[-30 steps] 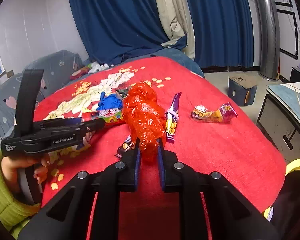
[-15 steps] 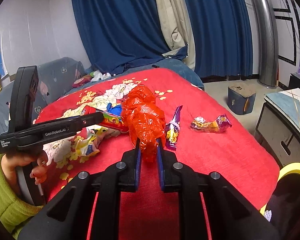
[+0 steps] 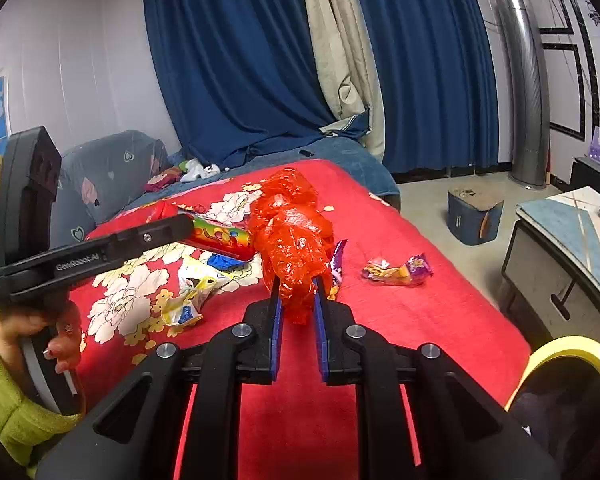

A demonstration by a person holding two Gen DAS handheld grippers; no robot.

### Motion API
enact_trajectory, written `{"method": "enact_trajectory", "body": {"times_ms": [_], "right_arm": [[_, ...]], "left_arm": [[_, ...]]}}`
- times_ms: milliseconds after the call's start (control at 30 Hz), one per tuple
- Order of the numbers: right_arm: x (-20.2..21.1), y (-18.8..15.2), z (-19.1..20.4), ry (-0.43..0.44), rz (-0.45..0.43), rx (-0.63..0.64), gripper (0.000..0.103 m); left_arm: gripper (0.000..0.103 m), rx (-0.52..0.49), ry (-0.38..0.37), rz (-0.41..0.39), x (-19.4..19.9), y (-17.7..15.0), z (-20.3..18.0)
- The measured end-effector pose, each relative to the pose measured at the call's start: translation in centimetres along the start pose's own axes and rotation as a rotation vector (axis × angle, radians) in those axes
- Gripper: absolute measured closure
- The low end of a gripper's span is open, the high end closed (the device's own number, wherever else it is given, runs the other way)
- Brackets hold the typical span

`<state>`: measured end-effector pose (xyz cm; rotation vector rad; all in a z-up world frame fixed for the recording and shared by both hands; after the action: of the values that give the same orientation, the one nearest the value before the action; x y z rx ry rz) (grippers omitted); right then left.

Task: Collect trash
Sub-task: 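Carry the red bag and red candy tube in both tools over the yellow bin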

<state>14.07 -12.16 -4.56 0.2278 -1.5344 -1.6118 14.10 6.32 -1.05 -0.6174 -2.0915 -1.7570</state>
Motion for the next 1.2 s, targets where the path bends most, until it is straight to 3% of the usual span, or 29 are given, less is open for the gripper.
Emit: {"method": "enact_trajectory", "body": {"times_ms": [567,1200], "right_arm": [[5.9,1.2,-2.5,-0.068,-0.083,-0.01,0.089],[10.4,-0.3,-5.9,-0.171,-0.109,-0.048,0.089]], "left_arm": [[0.076,-0.089,-0.115,-0.034,1.6,-0.2,-6.2],[0.076,-0.164,-0.221,-0.014,0.6,-1.4,-11.9]]}}
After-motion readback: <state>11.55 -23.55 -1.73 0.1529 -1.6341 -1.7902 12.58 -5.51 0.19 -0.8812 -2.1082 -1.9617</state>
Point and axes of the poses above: each gripper's, at about its wrist camera, not at the fingertips, and x roughly against the way its jaws point, z to its left, y to its top, the point moved 4 cm from there along -x, roughly the way its jaws point, and after that the axes turned 6 degrees about y, right-handed, at the moved point
